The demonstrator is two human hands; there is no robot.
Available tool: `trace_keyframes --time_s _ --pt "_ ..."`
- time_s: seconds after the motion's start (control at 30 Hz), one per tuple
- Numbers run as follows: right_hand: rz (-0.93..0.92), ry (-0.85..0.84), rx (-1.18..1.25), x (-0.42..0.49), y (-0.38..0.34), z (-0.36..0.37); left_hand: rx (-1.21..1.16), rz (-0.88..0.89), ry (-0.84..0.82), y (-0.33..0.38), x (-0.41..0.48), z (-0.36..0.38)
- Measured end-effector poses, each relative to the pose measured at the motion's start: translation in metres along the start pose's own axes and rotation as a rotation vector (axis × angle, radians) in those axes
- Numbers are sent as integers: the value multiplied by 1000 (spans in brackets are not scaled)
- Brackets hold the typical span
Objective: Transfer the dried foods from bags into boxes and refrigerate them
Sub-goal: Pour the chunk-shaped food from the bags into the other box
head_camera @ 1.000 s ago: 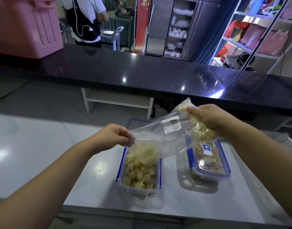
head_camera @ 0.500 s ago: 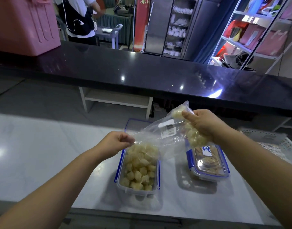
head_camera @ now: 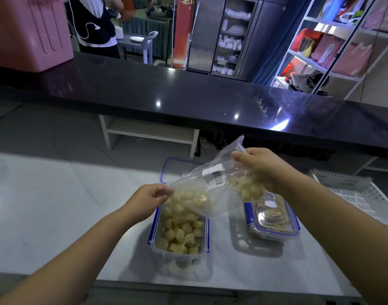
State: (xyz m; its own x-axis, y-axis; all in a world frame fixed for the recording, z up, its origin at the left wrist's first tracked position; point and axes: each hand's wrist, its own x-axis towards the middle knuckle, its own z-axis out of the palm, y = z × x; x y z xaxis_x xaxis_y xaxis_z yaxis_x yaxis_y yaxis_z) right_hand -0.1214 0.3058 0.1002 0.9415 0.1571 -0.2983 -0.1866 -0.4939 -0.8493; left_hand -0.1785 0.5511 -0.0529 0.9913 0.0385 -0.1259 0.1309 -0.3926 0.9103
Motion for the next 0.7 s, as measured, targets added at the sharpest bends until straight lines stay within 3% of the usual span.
trace_keyframes --time_s 0.33,0.57,0.7 --pt "27 30 -39 10 2 5 -31 -31 22 -6 -6 6" --pt "-226 226 -302 17 2 7 -12 4 16 -5 -7 0" --pt "-285 237 -380 15 -4 8 -39 -8 -18 -2 -9 -8"
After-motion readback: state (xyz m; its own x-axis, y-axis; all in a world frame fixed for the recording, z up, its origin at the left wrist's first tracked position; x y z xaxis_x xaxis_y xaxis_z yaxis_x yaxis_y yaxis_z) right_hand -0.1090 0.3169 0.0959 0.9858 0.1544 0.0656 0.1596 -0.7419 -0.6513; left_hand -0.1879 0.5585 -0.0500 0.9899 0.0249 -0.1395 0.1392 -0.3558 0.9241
